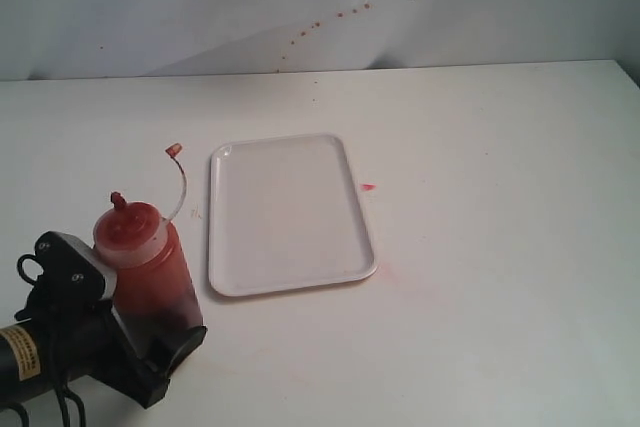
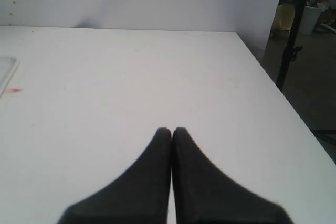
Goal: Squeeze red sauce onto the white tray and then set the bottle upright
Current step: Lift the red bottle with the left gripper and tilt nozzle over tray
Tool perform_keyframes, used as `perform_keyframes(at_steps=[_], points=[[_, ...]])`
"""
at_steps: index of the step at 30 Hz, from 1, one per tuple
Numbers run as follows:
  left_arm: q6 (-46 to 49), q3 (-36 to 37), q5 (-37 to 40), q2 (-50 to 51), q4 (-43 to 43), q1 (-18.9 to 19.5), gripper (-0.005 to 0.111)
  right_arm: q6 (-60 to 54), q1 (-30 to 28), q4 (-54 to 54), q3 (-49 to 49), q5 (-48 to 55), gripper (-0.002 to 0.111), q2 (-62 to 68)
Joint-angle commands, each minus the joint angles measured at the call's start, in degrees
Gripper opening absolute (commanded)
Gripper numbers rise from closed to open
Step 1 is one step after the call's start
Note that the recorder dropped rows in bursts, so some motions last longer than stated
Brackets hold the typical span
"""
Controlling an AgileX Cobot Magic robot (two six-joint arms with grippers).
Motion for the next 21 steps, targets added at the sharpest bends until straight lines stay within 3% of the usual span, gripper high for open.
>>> perform_keyframes(at_steps=[1,5,14,21], points=[[2.23,-0.16,0.89,1.24,-0.55,-0.27,0.068,-0.36,-0.37,-0.39,0.20,-0.04,0.000,-0.26],[4.80,-0.16,1.74,1.24,-0.55,-0.27,0.043,-0.36,-0.37,-0.39,0.20,-0.04,0.000,-0.26],[5.36,-0.16,2.01,1.24,-0.55,-0.27,0.000,-0.36,-0.37,-0.39,0.20,-0.04,0.000,-0.26],[5.25,-0.16,-1.52,1.09,-0.97,-0.27,0.000,-0.36,-0.37,-0.39,0.20,-0.04,0.000,-0.26]])
